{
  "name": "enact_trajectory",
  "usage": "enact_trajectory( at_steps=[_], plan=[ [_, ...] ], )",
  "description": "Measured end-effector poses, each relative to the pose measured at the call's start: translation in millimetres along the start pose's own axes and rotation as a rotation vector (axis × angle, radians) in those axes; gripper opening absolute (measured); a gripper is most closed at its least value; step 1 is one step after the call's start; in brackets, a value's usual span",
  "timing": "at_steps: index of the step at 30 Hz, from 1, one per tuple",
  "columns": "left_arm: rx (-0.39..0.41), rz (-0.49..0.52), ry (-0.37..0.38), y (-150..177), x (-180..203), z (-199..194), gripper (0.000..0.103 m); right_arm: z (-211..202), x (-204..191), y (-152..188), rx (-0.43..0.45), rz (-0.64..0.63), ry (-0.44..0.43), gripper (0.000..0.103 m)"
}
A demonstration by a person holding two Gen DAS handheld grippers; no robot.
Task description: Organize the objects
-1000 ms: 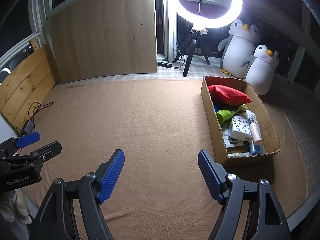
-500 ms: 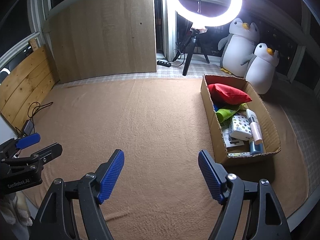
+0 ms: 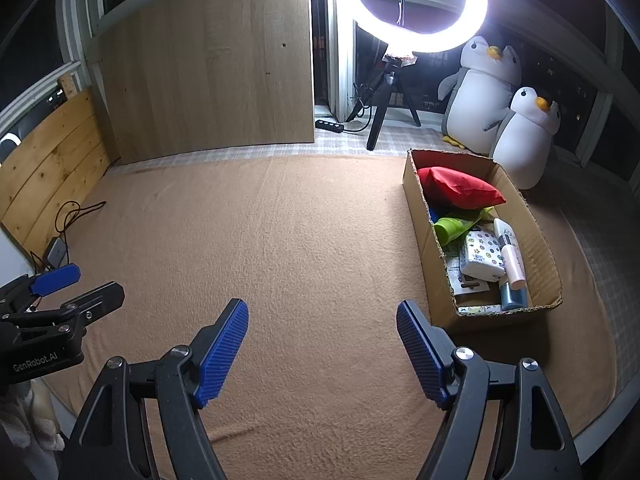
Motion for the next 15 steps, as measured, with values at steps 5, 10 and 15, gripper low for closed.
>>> enact_trajectory(
  at_steps=[5,10,15],
  plan=[
    [0.002,0.0,0.0,1.0,0.8,-0.7,0.09,0.2,-0.7,1.4,-0.002,0.001,0.001,0.073],
    [-0.004,-0.003,-0.006,1.8,0.4,-0.7,0.09,0.6,-0.4,2.3,-0.003,0.0,0.001,0.073],
    [-0.004,-0.003,-0.01,1.0,-0.1,0.7,0.093,0.9,-0.2,2.7,-0.002,-0.002,0.002,0.073]
  ],
)
Point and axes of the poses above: each gripper's, at about its wrist camera, not at the fingertips, and z roughly the way its jaws point, x to its right, y to its underside, the point moved 10 cm from there along z, roughly the way its jaws point, and after that the axes turned 14 degrees about x, right-handed, at the moved point
